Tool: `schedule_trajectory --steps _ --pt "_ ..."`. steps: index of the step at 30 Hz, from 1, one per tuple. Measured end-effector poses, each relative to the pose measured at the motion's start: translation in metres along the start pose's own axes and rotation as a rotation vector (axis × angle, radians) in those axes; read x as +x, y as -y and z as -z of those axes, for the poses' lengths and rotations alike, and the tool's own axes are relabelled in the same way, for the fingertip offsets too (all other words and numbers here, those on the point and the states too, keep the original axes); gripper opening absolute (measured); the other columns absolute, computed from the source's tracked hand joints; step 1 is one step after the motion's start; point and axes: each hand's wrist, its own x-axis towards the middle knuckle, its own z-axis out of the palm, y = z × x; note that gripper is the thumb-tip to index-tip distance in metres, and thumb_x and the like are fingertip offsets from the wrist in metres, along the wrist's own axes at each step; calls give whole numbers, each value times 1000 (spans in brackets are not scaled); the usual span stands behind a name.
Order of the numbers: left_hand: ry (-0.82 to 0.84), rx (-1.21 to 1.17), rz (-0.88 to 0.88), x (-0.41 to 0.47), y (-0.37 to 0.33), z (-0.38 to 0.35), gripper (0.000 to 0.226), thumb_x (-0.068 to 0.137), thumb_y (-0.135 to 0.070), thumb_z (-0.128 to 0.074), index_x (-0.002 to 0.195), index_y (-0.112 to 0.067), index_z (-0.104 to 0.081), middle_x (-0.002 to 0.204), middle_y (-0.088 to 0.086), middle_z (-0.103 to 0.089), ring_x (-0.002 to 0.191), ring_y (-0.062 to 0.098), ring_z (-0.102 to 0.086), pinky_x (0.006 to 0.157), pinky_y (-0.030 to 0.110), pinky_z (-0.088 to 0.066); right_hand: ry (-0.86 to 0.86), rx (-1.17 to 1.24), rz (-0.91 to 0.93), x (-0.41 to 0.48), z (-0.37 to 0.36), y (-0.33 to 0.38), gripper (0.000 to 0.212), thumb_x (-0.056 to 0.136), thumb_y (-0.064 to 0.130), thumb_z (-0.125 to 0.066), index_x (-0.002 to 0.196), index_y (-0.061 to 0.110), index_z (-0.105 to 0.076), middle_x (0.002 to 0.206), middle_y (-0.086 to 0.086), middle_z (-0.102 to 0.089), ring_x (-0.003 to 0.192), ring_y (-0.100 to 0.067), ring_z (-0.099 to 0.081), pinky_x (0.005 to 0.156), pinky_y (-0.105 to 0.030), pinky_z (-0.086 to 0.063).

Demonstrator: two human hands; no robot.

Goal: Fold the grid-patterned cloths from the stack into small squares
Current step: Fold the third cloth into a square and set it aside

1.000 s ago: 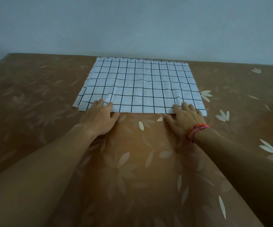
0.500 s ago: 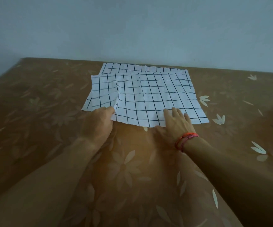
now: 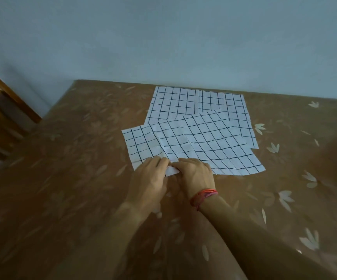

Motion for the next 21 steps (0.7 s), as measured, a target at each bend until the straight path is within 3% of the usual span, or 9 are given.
schedule_trajectory --steps 2,4,7,10,14,18,21 --pt "4 10 1 -19 11 16 33 65 0 -70 93 -14 -61 83 -3 -60 78 22 -58 62 33 -46 46 68 3 -12 7 11 23 79 38 -49 85 26 -68 82 2 -67 85 -19 -61 81 -35 -48" --pt "-8 34 27 -37 26 31 33 66 -4 -74 96 -14 -64 86 -3 -63 82 23 -59 72 34 -45 90 171 -17 -26 17 21 26 79 37 -51 89 24 -72 92 0 -70 90 -21 -63 81 -37 -51" --pt "-39 44 88 -60 51 50 32 69 -2 -70 100 -11 -67 93 1 -67 91 26 -59 80 37 -46 118 330 -29 -51 37 33 21 83 38 -58 92 30 -75 98 8 -72 100 -13 -65 86 -28 -51" --pt "-31 41 134 -74 69 67 38 68 12 -68 103 -4 -69 97 10 -68 95 32 -61 80 40 -48 176 423 -15 -79 51 35 28 76 35 -58 97 29 -76 115 11 -68 110 -1 -59 95 -16 -44" --pt "31 89 151 -87 92 81 35 70 12 -69 102 -3 -70 101 13 -69 97 36 -61 82 46 -47 247 417 -23 -116 65 26 30 82 10 -69 101 32 -75 125 11 -63 111 2 -57 99 -25 -48" --pt "72 68 174 -103 98 97 20 75 9 -67 85 -7 -74 96 7 -71 93 34 -62 78 40 -46 278 376 -82 -146 76 23 21 82 20 -73 100 32 -76 123 7 -65 113 -1 -58 98 -20 -46" --pt "60 30 156 -121 84 112 11 79 3 -69 80 -8 -70 85 5 -70 81 28 -63 65 28 -35 256 274 -231 -164 78 26 18 83 23 -71 99 20 -77 112 6 -70 105 -8 -64 91 -25 -50"
